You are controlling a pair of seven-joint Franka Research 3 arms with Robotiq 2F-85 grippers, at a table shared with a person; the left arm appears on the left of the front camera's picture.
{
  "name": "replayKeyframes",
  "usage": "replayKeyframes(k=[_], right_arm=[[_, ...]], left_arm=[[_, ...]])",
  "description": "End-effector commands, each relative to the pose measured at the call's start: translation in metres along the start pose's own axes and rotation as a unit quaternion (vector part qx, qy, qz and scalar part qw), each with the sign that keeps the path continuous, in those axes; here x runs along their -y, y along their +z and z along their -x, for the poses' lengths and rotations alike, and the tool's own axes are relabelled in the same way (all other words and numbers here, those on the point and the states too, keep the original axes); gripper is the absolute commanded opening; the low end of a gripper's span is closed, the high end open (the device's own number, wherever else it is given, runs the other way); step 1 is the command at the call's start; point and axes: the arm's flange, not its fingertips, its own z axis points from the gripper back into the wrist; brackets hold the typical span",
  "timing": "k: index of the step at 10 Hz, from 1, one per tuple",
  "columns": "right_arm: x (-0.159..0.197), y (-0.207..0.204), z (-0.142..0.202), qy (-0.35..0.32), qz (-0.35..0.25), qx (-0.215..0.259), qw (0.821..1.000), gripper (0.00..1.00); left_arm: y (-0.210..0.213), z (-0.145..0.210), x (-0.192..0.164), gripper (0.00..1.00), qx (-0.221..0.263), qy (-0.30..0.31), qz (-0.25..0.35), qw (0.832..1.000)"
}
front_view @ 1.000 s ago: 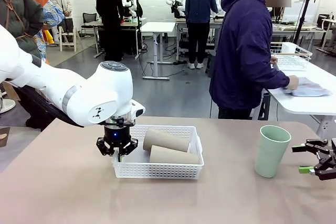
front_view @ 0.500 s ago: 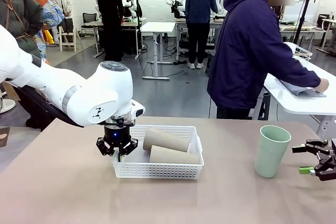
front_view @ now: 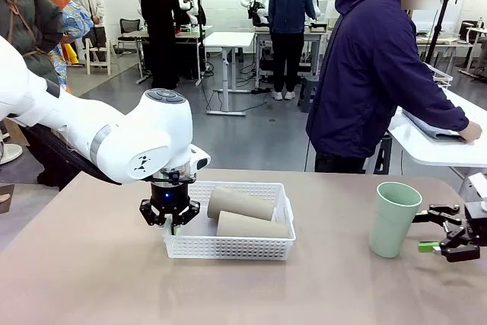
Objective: Clean and organize the cups into the basket.
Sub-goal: Pick up the Reusable plastic cup from the right side of the table and stack it inside the Organizing basket in the center of the table.
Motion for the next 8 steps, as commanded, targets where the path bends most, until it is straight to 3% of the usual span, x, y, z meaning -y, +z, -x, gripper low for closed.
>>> replayKeyframes(k=[1,8], right_arm=[[0.011,-0.02,0.003,-0.021,-0.011,0.002,1.0,1.0],[0.028,-0.07,0.003,-0.017,-0.05,0.04,0.998,1.0]], left_arm=[[0.0,0.002,0.0,0.0,0.005,0.001,-0.008,1.0],[0.0,0.002,0.0,0.0,0.005,0.001,-0.008,1.0]])
